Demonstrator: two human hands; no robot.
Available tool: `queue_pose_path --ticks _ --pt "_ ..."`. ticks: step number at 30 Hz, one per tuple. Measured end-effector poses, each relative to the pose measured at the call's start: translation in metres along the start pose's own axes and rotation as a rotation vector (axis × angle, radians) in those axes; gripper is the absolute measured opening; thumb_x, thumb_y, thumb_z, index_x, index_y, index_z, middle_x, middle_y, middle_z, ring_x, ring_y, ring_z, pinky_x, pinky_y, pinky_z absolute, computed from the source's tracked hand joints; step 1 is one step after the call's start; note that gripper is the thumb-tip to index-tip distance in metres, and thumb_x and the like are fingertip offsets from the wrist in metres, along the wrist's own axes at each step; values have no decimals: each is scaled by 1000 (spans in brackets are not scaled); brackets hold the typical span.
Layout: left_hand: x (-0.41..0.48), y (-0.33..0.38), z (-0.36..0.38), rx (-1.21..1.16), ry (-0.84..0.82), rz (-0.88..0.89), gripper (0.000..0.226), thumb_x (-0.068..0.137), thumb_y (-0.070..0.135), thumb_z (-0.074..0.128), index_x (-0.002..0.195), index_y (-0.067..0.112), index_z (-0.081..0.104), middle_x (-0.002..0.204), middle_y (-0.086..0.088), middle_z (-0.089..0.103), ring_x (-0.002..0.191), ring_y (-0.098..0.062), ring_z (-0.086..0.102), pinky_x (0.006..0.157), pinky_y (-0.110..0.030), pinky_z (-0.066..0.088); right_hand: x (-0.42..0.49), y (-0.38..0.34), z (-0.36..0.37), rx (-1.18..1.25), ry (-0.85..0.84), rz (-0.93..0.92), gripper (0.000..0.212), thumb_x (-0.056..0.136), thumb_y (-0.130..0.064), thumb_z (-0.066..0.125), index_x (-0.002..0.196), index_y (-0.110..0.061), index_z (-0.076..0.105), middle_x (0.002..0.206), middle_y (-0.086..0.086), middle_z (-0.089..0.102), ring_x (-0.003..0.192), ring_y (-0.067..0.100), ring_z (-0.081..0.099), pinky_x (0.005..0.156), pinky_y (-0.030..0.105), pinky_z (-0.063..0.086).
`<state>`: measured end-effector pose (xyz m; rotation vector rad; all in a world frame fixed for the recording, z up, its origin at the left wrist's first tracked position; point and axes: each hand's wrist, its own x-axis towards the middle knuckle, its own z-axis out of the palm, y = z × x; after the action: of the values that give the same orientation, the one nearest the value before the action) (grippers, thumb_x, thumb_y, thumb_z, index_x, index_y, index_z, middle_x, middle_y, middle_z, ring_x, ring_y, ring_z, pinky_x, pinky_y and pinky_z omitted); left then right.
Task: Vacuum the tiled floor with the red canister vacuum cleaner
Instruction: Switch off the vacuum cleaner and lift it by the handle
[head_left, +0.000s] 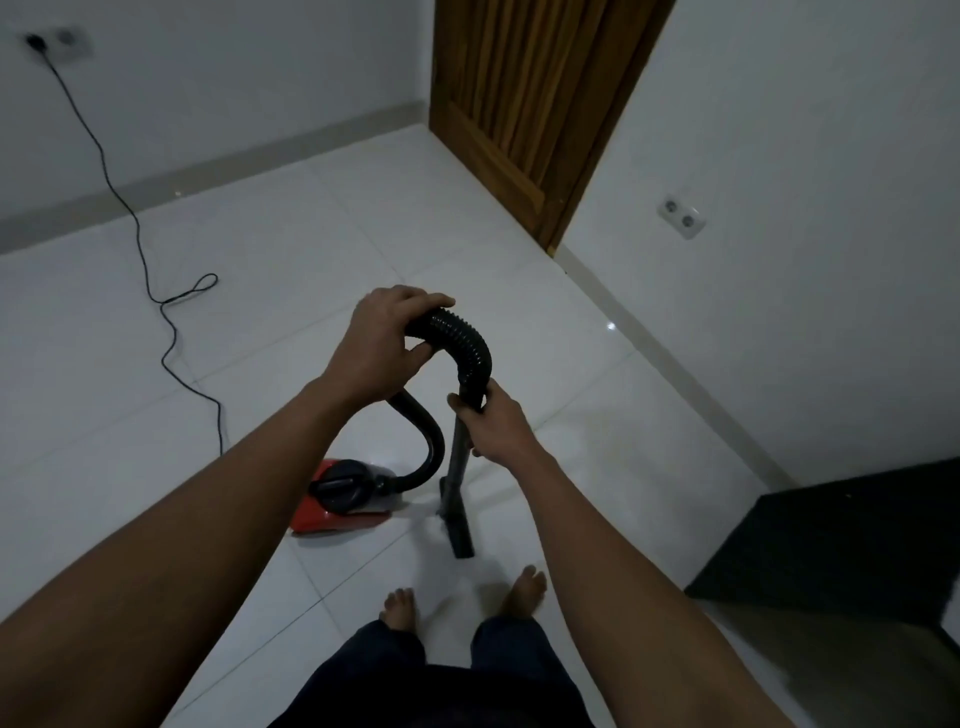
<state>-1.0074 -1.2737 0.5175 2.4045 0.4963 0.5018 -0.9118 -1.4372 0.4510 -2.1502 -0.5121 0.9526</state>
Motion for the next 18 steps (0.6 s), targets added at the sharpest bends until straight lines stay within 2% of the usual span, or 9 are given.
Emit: queue_pose_path --ticks 2,5,7,10,12,15,18 --pt "2 -3 -5 36 28 4 48 82 15 79 127 25 64 120 -4 65 112 -28 54 99 -53 43 1 -7 11 6 16 -26 40 89 -53 56 117 -25 49 95 0 66 81 20 66 75 39 56" --pt "3 -3 -10 52 35 9 47 82 13 79 126 24 66 121 -4 65 113 -28 55 96 -49 46 0 -11 24 60 9 -41 40 93 -47 53 122 -20 48 99 2 65 84 16 63 72 31 49" --pt "0 -2 -10 88 16 21 48 81 12 79 125 24 67 121 -4 66 112 -28 56 94 -47 48 1 -7 33 105 -13 -21 43 92 -48 54 125 -21 47 101 3 66 87 20 65 74 34 52" --pt "-9 -5 -3 121 -1 24 50 78 11 81 124 25 67 120 -2 67 112 -27 57 93 -47 48 0 2 46 128 -19 -3 41 94 -46 53 127 -23 47 101 3 66 87 19 64 68 26 48" --pt "-16 -10 2 111 21 -17 49 79 13 80 125 27 66 120 0 67 111 -25 56 94 -47 48 0 5 50 168 -5 -13 37 95 -45 53 126 -23 49 97 2 67 86 18 65 67 23 45" --pt "-19 -13 6 104 66 -83 53 79 17 80 128 26 63 123 0 64 114 -23 54 97 -45 46 4 6 51 173 14 -46 29 96 -41 55 116 -20 55 87 1 64 74 13 60 61 19 43" --pt "-15 -22 14 54 101 -195 59 79 17 80 133 26 59 127 -2 60 118 -21 51 96 -36 45 22 15 56 82 41 -75 26 95 -37 59 108 -15 56 101 6 51 72 12 56 68 23 46"
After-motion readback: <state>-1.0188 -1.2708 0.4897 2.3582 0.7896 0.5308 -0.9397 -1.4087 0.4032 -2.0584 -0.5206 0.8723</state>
